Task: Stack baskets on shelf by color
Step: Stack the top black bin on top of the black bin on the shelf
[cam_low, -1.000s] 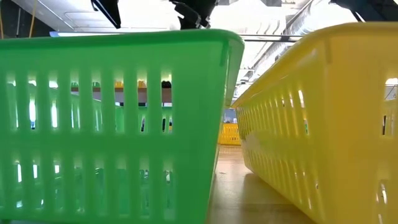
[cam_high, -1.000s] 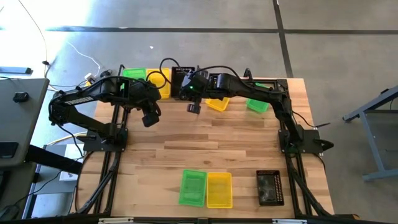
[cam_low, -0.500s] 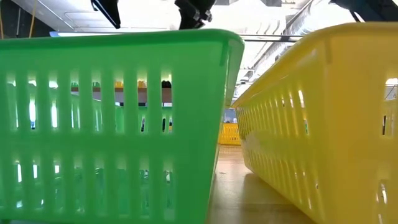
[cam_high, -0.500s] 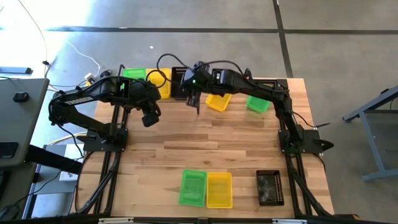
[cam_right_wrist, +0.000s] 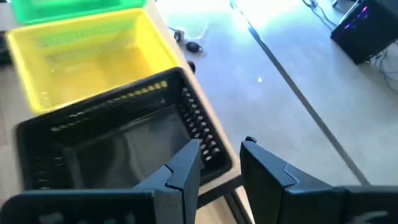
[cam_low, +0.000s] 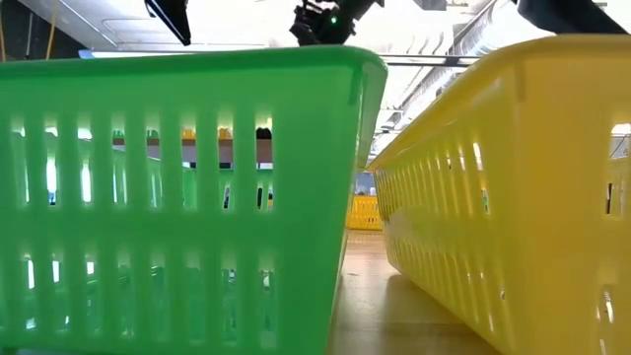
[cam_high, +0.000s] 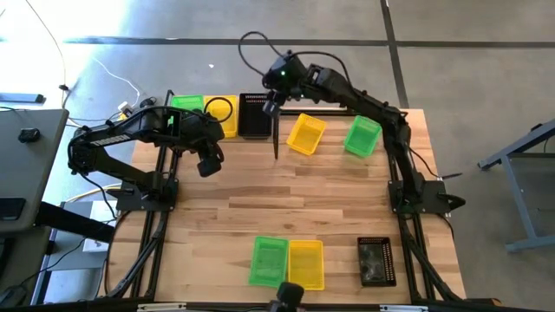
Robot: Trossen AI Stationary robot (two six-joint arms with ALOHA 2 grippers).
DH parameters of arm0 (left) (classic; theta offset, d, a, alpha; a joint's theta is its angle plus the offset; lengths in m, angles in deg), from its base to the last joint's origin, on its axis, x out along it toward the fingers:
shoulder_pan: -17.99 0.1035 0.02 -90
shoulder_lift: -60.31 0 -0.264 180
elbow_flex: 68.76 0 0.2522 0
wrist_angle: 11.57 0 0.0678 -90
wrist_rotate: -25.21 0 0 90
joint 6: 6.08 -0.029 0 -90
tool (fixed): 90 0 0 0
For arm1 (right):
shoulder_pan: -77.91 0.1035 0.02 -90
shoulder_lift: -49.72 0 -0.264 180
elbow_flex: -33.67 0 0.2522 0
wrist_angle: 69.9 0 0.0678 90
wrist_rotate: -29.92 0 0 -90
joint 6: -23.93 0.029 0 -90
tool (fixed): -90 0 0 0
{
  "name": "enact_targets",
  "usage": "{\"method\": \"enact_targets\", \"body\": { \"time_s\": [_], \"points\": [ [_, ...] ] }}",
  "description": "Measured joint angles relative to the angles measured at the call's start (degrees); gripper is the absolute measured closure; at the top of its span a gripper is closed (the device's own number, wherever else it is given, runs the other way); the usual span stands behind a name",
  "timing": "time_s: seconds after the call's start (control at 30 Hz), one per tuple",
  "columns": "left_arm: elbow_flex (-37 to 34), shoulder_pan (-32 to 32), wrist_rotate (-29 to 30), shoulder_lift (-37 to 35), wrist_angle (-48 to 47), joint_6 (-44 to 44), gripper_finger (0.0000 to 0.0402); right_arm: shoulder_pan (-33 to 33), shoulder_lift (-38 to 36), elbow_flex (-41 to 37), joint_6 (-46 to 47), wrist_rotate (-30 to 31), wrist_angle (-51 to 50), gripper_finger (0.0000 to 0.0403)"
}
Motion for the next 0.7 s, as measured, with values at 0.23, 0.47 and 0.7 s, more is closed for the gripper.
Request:
{"method": "enact_targets", "body": {
  "time_s": [0.23,0.47,0.7],
  "points": [
    [0.0,0.0,0.0,0.0,0.0,0.6,0.0284,-2.4,2.4,-2.0,1.3,-3.2,2.8,0.0304],
    [0.0,0.0,0.0,0.0,0.0,0.6,0.0284,-2.7,4.4,-2.1,1.7,-0.5,3.2,0.0304],
    [0.0,0.0,0.1,0.0,0.0,0.6,0.0284,-2.6,5.0,-2.1,2.6,-0.7,4.0,0.0304]
  ]
}}
